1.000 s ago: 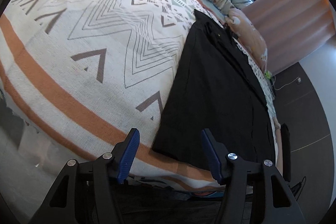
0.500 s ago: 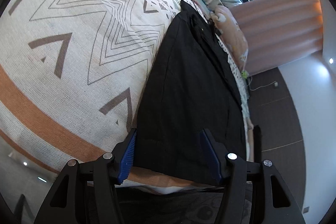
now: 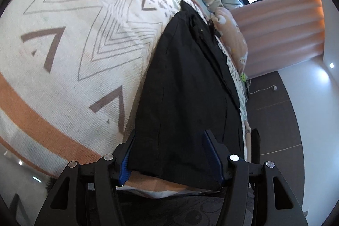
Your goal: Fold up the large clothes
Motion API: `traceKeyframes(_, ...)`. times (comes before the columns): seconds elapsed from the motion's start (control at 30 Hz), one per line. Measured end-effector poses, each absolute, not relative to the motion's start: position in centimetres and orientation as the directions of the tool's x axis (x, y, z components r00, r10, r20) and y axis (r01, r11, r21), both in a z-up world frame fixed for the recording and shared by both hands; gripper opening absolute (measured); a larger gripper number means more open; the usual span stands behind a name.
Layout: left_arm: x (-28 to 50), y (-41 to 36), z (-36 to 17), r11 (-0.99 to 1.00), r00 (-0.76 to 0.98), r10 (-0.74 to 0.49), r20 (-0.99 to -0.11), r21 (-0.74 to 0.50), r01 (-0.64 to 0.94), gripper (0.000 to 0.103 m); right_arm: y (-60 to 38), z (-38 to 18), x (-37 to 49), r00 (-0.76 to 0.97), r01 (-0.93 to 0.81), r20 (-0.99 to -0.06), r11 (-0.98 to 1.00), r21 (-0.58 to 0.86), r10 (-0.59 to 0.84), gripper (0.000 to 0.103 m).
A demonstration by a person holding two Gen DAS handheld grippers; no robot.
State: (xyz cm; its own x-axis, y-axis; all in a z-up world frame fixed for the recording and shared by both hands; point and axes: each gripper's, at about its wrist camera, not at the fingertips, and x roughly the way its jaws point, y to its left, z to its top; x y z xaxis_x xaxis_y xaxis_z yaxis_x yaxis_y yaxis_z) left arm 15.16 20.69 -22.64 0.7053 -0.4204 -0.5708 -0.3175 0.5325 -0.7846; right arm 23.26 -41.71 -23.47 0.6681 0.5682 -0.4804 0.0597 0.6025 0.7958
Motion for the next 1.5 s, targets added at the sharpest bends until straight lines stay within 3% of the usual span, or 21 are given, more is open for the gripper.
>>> traceKeyframes(0.07, 15.0, 20.8, -22.9, 0.521, 0.705, -0.421, -0.571, -0.788, -0.328, 0.053, -40.8, -23.8, 23.3, 0.649, 0.046, -0.480, 0.599, 0.799, 0.590, 0.072)
traceKeyframes(0.3, 14.9, 21.0, -23.1, 0.506, 0.708, -0.408, -0.576, -0.789, -0.349, 0.050, -40.5, -23.8, 24.6, 0.676, 0.096, -0.500, 0.608, 0.788, 0.541, 0.054)
traceKeyframes(0.43, 15.9, 20.8, -23.3, 0.522, 0.686, -0.386, -0.616, -0.759, -0.389, 0.035, -40.3, -23.7, 25.4, 0.680, 0.138, -0.539, 0.634, 0.761, 0.498, 0.043)
traceKeyframes(0.5, 16.2, 20.9, -23.5, 0.519, 0.676, -0.395, -0.622, -0.759, -0.394, 0.028, -40.1, -23.8, 26.0, 0.674, 0.166, -0.561, 0.641, 0.749, 0.481, 0.027)
traceKeyframes(0.53, 16.2, 21.0, -23.7, 0.517, 0.669, -0.391, -0.632, -0.752, -0.408, 0.014, -40.0, -23.9, 26.2, 0.670, 0.181, -0.573, 0.644, 0.743, 0.473, 0.020)
traceKeyframes(0.57, 16.3, 21.1, -24.0, 0.512, 0.662, -0.389, -0.641, -0.748, -0.423, 0.010, -40.0, -23.9, 26.3, 0.665, 0.189, -0.580, 0.647, 0.739, 0.470, 0.007)
traceKeyframes(0.7, 15.6, 21.6, -23.4, 0.490, 0.696, -0.366, -0.617, -0.764, -0.419, 0.005, -40.3, -23.0, 25.9, 0.686, 0.193, -0.572, 0.646, 0.739, 0.450, 0.005)
traceKeyframes(1.5, 6.0, 21.2, -14.7, 0.465, 0.849, -0.274, -0.451, -0.835, -0.294, 0.004, -39.3, -10.2, 19.4, 0.746, -0.096, -0.372, 0.641, 0.762, 0.553, 0.004)
